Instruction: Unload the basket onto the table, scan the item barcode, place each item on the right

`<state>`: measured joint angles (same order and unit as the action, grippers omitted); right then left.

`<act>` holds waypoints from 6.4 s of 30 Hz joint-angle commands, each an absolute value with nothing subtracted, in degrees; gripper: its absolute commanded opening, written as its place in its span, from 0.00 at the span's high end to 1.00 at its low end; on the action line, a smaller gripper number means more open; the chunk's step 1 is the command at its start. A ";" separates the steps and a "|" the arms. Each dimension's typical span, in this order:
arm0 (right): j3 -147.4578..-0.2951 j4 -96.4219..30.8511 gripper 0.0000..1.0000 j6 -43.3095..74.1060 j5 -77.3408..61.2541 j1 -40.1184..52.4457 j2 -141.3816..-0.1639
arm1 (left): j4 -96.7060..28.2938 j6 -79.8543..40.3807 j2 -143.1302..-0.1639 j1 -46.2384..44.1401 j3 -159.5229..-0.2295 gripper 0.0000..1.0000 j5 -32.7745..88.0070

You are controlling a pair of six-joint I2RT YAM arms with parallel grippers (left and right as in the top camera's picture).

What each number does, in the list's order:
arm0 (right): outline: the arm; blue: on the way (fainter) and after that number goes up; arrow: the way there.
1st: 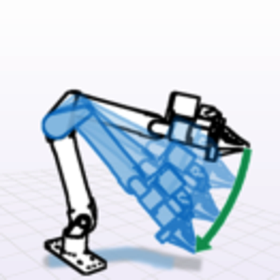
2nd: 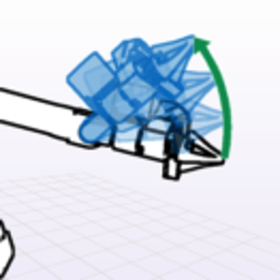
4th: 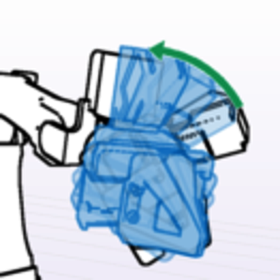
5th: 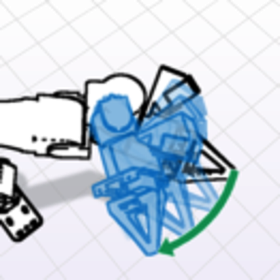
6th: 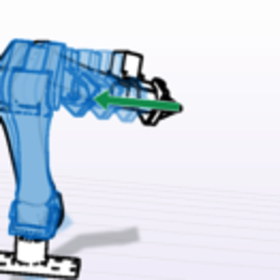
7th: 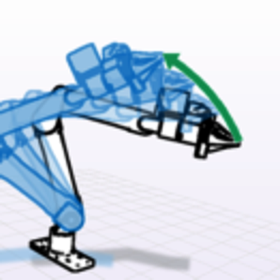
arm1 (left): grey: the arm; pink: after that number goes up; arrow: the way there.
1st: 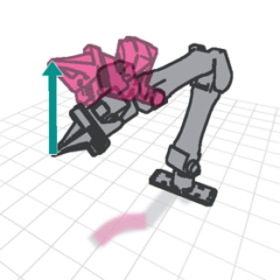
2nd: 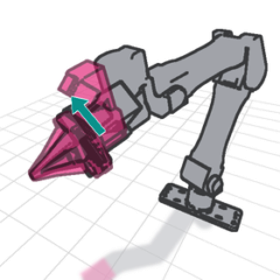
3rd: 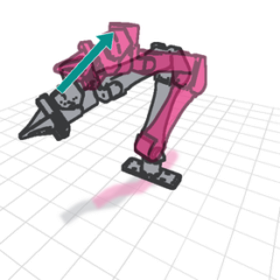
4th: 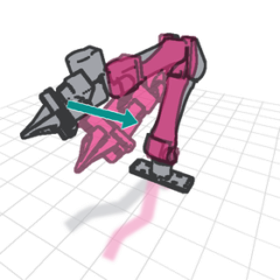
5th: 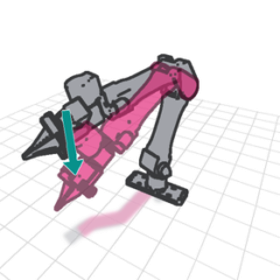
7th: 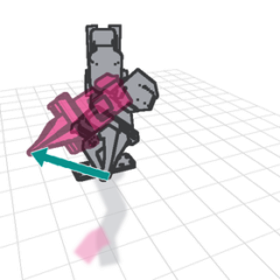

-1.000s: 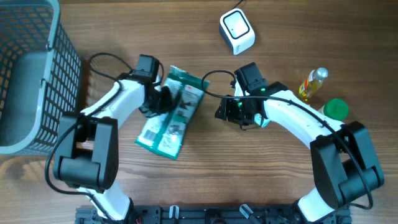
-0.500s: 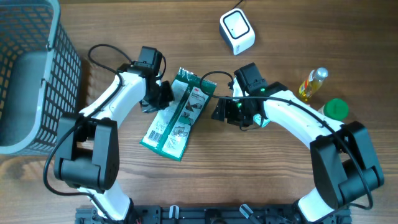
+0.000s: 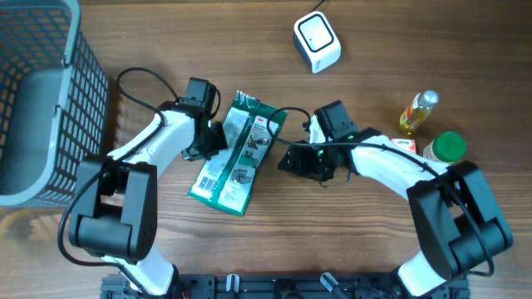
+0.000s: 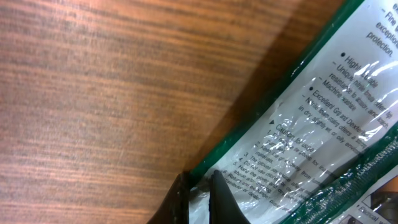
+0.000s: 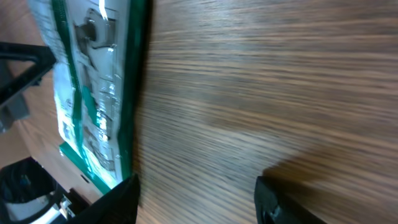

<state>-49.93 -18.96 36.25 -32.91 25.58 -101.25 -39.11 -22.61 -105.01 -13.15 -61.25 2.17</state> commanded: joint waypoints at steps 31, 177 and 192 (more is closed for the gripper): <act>-39.90 15.51 0.30 43.70 -24.86 32.75 -102.02 | -42.87 -25.74 -106.08 -20.40 -58.37 0.96 7.22; -75.22 -40.91 0.95 9.93 -29.58 29.54 -94.74 | -41.17 -18.00 -93.91 -4.12 -68.99 0.00 -11.62; -101.30 -50.28 0.96 -23.33 10.00 29.54 -97.78 | -41.17 -18.00 -93.91 -4.12 -68.99 0.00 -11.62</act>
